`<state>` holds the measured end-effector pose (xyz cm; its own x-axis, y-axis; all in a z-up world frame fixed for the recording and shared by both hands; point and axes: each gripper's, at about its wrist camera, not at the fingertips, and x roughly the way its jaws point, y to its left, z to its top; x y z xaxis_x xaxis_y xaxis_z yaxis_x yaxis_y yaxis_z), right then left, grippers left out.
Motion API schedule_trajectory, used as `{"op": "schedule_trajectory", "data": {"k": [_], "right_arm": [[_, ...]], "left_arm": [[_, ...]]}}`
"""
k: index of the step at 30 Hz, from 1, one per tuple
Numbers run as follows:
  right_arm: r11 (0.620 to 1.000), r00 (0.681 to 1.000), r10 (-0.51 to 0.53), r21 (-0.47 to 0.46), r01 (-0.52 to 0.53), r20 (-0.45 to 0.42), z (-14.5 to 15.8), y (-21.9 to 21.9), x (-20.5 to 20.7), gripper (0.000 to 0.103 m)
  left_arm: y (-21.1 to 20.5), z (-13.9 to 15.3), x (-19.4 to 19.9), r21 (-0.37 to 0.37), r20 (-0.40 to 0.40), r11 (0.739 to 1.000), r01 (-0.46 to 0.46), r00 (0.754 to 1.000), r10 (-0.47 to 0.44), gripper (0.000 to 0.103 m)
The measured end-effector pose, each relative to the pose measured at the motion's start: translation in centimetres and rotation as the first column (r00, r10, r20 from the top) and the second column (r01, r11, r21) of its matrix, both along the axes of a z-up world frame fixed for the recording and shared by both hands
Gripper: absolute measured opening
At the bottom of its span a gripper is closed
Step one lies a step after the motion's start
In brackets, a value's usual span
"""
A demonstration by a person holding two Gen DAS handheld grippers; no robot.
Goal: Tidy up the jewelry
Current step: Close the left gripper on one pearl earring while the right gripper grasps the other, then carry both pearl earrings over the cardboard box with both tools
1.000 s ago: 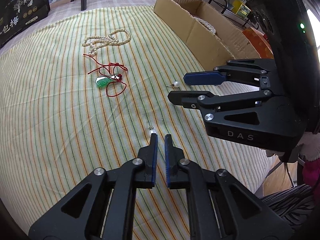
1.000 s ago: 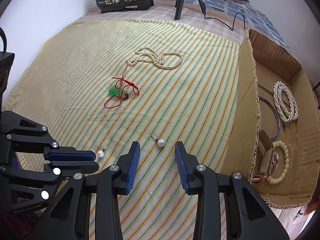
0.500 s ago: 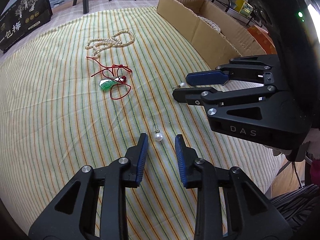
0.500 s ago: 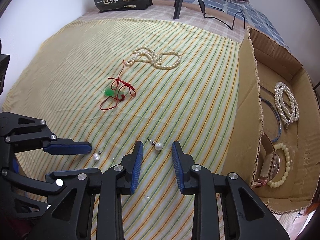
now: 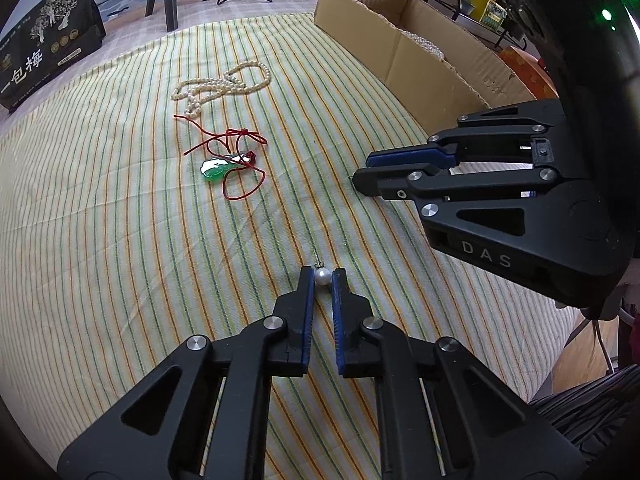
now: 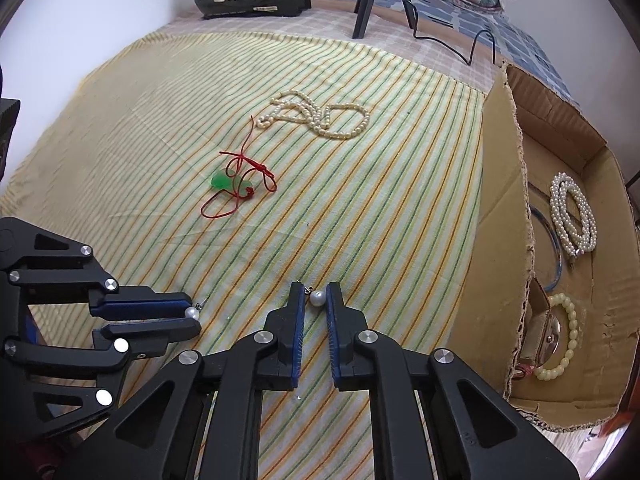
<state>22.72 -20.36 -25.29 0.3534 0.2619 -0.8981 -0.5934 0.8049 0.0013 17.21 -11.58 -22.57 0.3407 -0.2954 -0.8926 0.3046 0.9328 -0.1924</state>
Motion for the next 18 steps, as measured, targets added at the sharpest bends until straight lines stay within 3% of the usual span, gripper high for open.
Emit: {"op": "schedule_trajectory", "data": {"k": [9, 18], "right_arm": [[0.997, 0.999, -0.034, 0.07, 0.034, 0.005, 1.8, -1.0, -0.2, 0.009], [0.989, 0.997, -0.048, 0.142, 0.038, 0.068, 5.8, -1.8, -1.1, 0.009]], "left_arm": [[0.8, 1.0, -0.4, -0.017, 0.008, 1.0, -0.016, 1.0, 0.016, 0.007], [1.8, 3.5, -0.3, -0.064, 0.048, 0.998, -0.026, 0.998, 0.029, 0.007]]}}
